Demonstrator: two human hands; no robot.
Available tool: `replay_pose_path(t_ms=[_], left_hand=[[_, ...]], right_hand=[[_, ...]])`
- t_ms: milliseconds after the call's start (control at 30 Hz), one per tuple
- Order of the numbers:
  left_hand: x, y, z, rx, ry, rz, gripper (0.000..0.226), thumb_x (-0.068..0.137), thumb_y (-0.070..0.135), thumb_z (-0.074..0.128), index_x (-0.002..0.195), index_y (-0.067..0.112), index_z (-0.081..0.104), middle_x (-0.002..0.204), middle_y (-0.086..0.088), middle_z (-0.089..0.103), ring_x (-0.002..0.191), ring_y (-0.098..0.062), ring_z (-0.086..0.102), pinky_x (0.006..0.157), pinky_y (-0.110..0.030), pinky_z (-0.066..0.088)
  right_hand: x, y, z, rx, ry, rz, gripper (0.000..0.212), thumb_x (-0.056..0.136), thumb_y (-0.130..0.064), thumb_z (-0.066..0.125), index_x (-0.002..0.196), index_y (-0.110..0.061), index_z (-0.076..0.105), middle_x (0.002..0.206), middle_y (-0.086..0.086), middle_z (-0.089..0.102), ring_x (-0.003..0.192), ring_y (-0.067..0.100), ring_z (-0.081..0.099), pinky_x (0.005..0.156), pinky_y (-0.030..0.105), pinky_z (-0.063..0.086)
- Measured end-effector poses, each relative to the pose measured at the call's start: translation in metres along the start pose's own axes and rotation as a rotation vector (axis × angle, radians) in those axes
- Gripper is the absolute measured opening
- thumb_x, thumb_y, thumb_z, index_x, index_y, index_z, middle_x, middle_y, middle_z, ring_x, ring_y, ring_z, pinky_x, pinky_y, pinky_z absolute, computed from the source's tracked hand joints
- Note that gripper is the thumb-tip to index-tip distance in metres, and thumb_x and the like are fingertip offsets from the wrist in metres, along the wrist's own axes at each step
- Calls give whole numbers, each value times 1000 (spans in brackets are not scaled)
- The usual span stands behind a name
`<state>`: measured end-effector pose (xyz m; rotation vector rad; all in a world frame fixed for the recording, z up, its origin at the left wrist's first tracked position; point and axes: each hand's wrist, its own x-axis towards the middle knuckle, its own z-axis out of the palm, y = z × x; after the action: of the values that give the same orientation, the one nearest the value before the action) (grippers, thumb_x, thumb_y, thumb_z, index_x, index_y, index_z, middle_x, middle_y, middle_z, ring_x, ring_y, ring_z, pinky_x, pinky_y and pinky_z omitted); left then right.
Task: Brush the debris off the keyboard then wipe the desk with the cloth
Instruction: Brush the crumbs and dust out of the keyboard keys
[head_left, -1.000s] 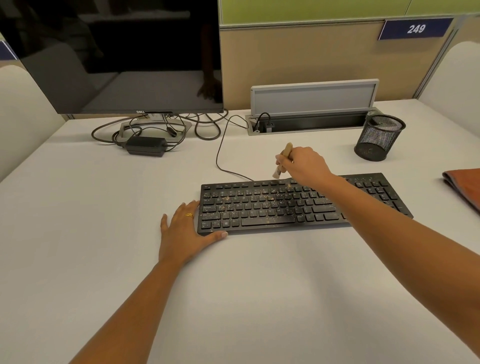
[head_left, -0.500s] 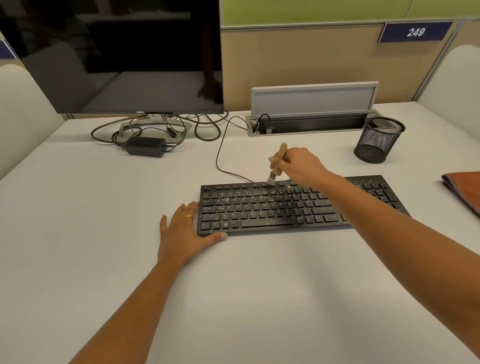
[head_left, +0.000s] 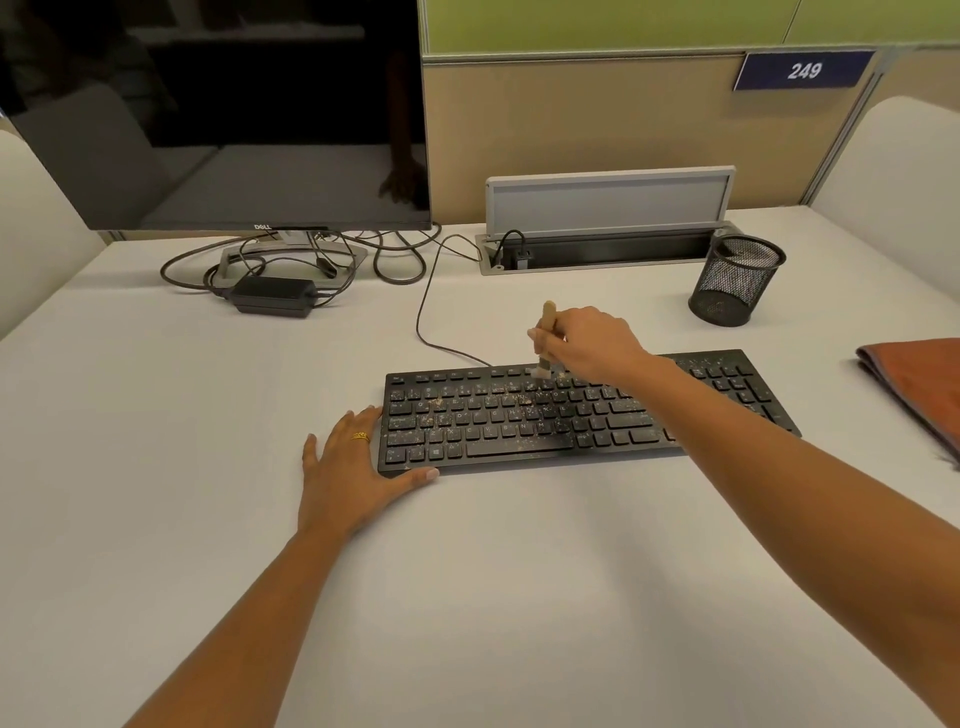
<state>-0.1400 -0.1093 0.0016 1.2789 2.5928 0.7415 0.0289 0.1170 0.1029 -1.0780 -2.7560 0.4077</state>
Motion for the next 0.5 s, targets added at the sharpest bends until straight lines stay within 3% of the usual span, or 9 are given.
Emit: replay_pose_path(t_ms=[100, 233, 400, 500], left_hand=[[-2, 1, -1, -7, -7, -1, 117, 53, 89, 55, 148, 26, 27, 155, 5, 28, 146, -10, 13, 118, -44, -3], [-2, 6, -4, -5, -3, -6, 111, 55, 80, 52, 148, 26, 27, 155, 4, 28, 146, -10, 13, 118, -43, -3], [-2, 3, -3, -11, 1, -4, 114, 55, 83, 59, 148, 26, 28, 155, 3, 29, 146, -10, 13, 118, -43, -3], [-1, 2, -2, -14, 8, 1, 115, 52, 86, 53, 148, 26, 28, 155, 3, 29, 146, -11, 14, 118, -43, -3]], right_hand=[[0, 6, -2, -154, 101, 33, 46, 100, -41, 31, 98, -9, 64, 93, 7, 68, 86, 24, 62, 73, 32, 42], [1, 7, -1, 48, 194, 95, 47, 100, -41, 32, 103, -11, 68, 99, 6, 69, 87, 23, 59, 70, 28, 37], [2, 17, 8, 150, 123, 147, 47, 99, -40, 34, 98, -10, 70, 98, 8, 69, 89, 25, 62, 74, 33, 46], [2, 19, 5, 198, 111, 158, 43, 100, -36, 35, 91, -8, 67, 86, 4, 67, 84, 25, 64, 78, 36, 48]])
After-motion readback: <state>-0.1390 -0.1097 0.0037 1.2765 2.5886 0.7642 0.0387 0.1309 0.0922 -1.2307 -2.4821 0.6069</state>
